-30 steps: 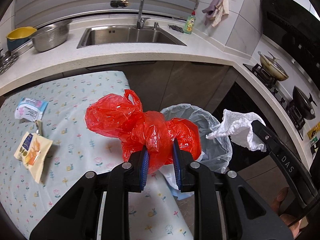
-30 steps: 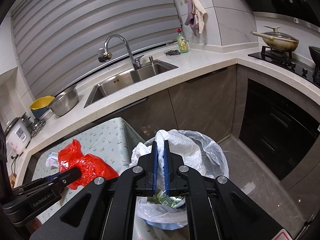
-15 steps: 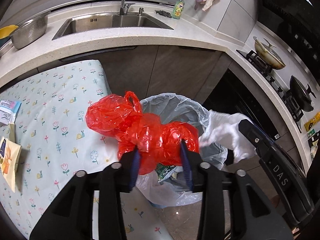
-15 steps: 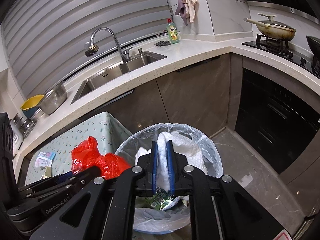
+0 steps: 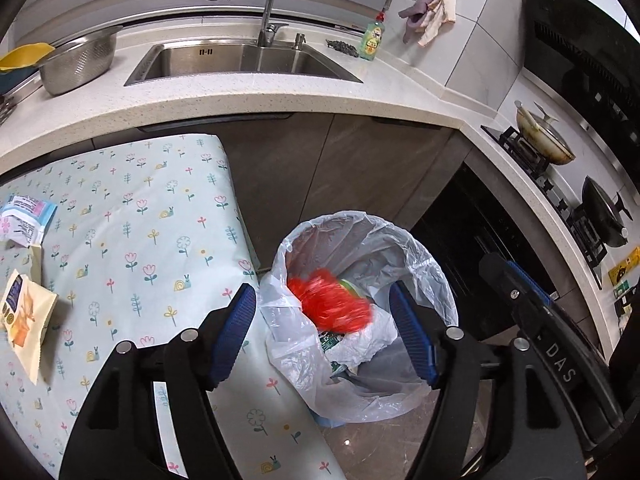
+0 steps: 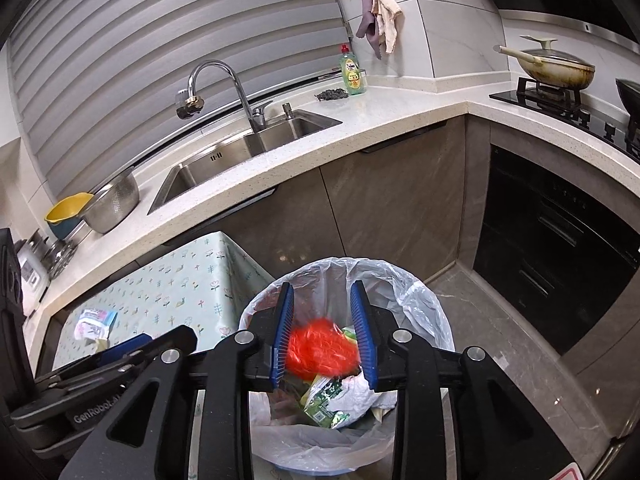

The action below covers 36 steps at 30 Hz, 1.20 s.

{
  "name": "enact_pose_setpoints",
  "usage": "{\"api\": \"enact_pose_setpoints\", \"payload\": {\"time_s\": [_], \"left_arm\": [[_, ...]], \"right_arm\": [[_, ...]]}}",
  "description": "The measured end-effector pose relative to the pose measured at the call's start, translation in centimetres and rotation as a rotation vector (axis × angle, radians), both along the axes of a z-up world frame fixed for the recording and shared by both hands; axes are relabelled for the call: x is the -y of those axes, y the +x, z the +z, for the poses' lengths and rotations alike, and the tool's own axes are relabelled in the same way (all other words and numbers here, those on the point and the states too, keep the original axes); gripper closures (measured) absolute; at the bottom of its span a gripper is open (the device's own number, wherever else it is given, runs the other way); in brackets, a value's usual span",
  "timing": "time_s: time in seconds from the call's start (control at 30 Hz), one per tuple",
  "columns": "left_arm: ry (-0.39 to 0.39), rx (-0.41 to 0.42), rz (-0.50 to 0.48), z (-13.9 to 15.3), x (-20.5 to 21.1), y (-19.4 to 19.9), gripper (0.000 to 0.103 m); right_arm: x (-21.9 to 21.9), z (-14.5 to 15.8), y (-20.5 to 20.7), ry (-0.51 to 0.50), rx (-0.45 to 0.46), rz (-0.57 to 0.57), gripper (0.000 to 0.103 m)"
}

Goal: Collect trash
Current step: 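Open both tools to drop the red bag and tissue into the bin, then move both tools back over the cream snack bag and white-blue packet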

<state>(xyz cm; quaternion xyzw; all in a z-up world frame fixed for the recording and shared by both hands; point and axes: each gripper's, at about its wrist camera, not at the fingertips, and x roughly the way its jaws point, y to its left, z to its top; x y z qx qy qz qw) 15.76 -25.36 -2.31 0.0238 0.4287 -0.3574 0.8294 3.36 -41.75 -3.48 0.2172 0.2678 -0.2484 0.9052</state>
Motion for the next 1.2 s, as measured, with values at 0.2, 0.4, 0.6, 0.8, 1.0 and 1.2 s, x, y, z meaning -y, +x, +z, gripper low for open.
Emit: {"api": "enact_pose_setpoints", "payload": {"time_s": [0.2, 0.4, 0.6, 0.8, 1.0, 1.2], "left_arm": [[-0.018, 0.002, 0.036, 0.7, -1.9, 0.8, 0.037], [-0.021, 0.005, 0.085, 1.0, -4.6, 2.0, 0.037], [-0.031, 0.001, 0.156, 1.2, -8.4, 3.8, 0.037], [-0.035, 0.001, 0.229, 1.3, -12.6, 5.4, 0.037], [-0.028, 0.006, 0.296, 1.2, -16.9, 6.8, 0.037], [-0.026, 0.014, 0.359, 1.2, -21.3, 7.9, 0.037]], "right_arm": [[-1.0, 0.5, 0.4, -0.006, 0.003, 0.014, 0.073], [-2.8, 0.8, 1.6, -0.014, 0.001, 0.047, 0.073], [-5.7, 1.0, 3.6, -0.023, -0.004, 0.097, 0.073], [-9.3, 1.5, 5.7, -0.033, -0.005, 0.159, 0.073], [-13.4, 1.6, 7.9, -0.039, -0.01, 0.221, 0.067], [-17.1, 1.9, 9.8, -0.052, -0.019, 0.277, 0.065]]}}
